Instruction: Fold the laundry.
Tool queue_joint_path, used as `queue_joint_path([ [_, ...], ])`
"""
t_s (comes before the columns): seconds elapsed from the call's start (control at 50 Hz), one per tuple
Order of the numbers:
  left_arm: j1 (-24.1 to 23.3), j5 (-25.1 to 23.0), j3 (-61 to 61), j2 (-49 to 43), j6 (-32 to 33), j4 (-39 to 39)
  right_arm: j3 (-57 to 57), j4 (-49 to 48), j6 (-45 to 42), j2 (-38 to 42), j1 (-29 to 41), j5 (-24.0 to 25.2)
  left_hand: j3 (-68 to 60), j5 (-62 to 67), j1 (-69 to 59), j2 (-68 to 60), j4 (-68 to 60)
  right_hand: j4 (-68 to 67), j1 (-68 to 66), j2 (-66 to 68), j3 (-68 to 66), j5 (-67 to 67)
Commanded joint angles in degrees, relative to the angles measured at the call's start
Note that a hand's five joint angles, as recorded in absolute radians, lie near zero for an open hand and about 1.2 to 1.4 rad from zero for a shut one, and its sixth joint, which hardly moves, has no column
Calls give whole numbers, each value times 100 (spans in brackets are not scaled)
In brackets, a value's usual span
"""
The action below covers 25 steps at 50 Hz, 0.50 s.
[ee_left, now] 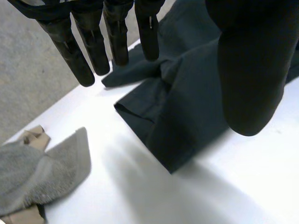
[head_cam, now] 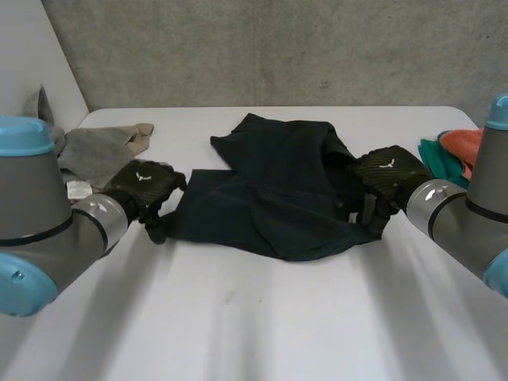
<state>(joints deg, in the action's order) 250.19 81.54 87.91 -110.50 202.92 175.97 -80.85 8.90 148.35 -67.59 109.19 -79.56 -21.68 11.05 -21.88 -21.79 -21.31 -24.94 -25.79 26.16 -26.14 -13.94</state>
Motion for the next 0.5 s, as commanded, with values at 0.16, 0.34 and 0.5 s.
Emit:
queue_joint_path([
  [0.16, -173, 37, 376, -191, -552, 8, 262, 288, -1212, 650, 102, 723, 171, -108, 191, 182, 135, -155, -70, 33, -35, -255],
  [0.34, -225, 46, 200, -613, -552, 148, 455, 131, -994, 976, 208, 468, 137, -74, 157, 149, 101, -3473, -3388, 3351, -3353, -3573],
  [0.5, -313, 151, -212, -964, -534, 174, 429, -598, -292, 582, 550, 512, 154, -91, 174, 165, 118, -5506, -5421, 5384, -5386, -5606],
])
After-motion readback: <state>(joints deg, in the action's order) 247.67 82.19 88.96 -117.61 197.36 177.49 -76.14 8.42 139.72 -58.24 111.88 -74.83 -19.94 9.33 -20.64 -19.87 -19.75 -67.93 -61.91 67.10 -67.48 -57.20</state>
